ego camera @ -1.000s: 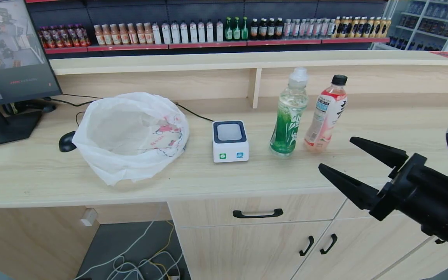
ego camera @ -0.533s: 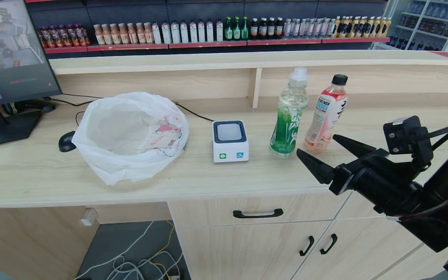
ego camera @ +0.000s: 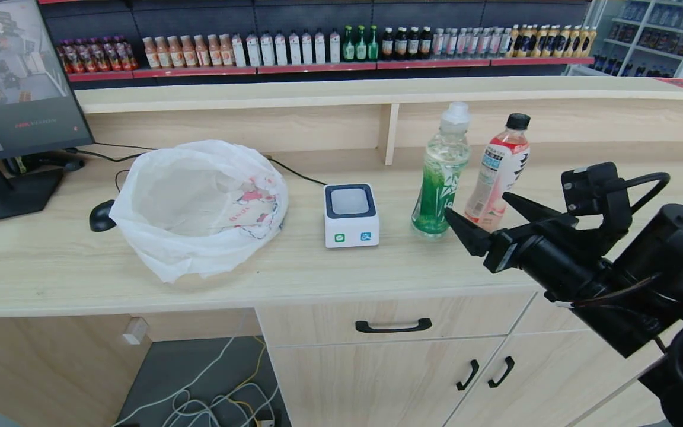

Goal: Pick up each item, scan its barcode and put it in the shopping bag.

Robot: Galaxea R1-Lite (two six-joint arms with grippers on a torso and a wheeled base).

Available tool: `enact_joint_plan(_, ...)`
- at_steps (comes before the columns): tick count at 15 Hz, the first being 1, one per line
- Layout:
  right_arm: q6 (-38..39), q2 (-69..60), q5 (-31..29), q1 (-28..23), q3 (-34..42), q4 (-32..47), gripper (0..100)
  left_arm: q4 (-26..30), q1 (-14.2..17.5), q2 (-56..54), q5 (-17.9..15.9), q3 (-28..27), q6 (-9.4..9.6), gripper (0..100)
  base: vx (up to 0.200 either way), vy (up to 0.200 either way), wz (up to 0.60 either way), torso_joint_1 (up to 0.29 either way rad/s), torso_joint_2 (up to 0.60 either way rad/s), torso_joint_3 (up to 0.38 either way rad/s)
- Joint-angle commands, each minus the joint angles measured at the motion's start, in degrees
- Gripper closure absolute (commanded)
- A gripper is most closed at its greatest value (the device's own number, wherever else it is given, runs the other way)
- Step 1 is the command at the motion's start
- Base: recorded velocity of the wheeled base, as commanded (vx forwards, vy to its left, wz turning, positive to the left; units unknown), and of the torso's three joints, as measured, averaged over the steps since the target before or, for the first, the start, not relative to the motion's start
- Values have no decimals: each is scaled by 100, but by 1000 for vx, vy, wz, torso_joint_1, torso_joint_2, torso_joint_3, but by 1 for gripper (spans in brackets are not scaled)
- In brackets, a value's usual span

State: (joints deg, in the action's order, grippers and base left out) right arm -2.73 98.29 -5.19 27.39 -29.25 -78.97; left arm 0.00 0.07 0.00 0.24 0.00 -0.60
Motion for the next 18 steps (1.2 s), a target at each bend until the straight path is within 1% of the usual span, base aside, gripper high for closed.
enact_joint_plan(1,1,261,-34,82,-187,-31,0,0,1,0,2,0,-2,0,0,0,0,0,0,0)
enact_joint_plan(5,1,770,-70,214,-679,-110,0,0,1,0,2,0,-2,0,0,0,0,0,0,0)
enact_joint_plan(7,-61,1122,-149,240,-697,-584,0,0,1,0,2,0,-2,0,0,0,0,0,0,0)
enact_joint_plan(8,-35,1166,-333,293,-688,-628,0,0,1,0,2,0,-2,0,0,0,0,0,0,0)
enact_joint_plan(11,-17,1271,-386,311,-802,-628,0,0,1,0,2,0,-2,0,0,0,0,0,0,0)
enact_joint_plan(13,-26,1447,-404,311,-1022,-620,0,0,1,0,2,0,-2,0,0,0,0,0,0,0)
enact_joint_plan(16,-26,1561,-412,293,-1092,-628,0,0,1,0,2,0,7,0,0,0,0,0,0,0)
enact_joint_plan(18,-26,1720,-500,214,-1329,-620,0,0,1,0,2,0,-2,0,0,0,0,0,0,0)
